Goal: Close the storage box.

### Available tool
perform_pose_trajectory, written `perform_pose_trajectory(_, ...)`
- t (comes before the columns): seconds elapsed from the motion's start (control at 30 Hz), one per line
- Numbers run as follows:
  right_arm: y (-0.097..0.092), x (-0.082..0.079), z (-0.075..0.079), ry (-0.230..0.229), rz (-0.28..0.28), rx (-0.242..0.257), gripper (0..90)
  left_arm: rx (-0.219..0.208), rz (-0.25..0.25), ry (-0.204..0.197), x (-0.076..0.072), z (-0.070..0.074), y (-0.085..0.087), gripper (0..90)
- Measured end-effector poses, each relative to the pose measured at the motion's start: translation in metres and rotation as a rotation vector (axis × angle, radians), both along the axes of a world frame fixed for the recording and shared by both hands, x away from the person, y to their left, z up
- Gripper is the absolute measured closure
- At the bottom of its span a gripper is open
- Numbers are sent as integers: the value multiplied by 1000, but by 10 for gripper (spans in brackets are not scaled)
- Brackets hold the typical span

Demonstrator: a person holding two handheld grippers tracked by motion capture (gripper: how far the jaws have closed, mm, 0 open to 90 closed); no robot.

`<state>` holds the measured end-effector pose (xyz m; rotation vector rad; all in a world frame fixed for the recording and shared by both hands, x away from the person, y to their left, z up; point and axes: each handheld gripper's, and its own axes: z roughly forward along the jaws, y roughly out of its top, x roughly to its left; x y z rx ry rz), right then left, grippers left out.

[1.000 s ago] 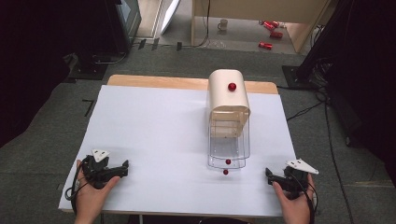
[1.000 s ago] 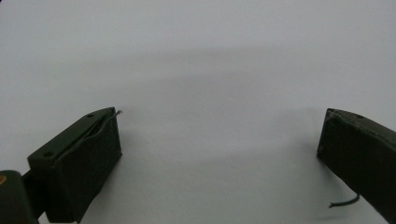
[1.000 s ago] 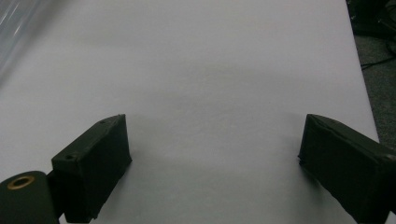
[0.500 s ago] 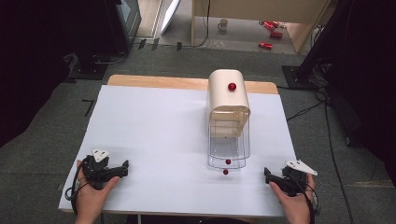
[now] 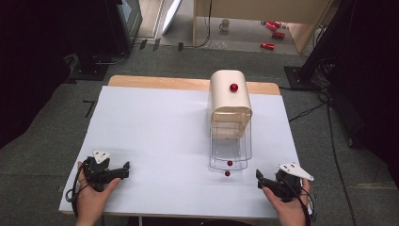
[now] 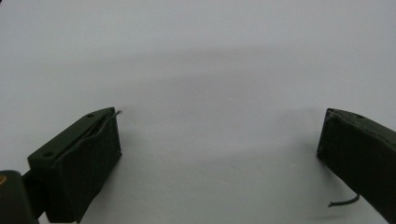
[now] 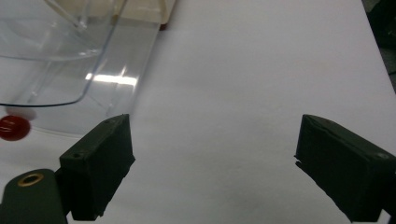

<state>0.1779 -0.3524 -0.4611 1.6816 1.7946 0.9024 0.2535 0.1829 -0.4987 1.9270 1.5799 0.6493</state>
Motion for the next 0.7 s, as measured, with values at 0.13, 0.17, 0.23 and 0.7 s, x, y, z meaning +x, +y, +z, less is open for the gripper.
perform_pose_trajectory(0.13, 10, -3, 7, -15, 17, 13, 112, 0, 0, 0, 0, 0, 0, 0)
perform_pose_trajectory(0.17, 13, -4, 9, -19, 25, 12, 113, 0, 0, 0, 0, 0, 0, 0)
perform_pose_trajectory(0.23, 19, -6, 12, -23, 42, 5, 113, 0, 0, 0, 0, 0, 0, 0)
perform_pose_trajectory(0.7, 48, -14, 23, -53, 118, 28, 126, 1, -1, 0, 0, 0, 0, 0)
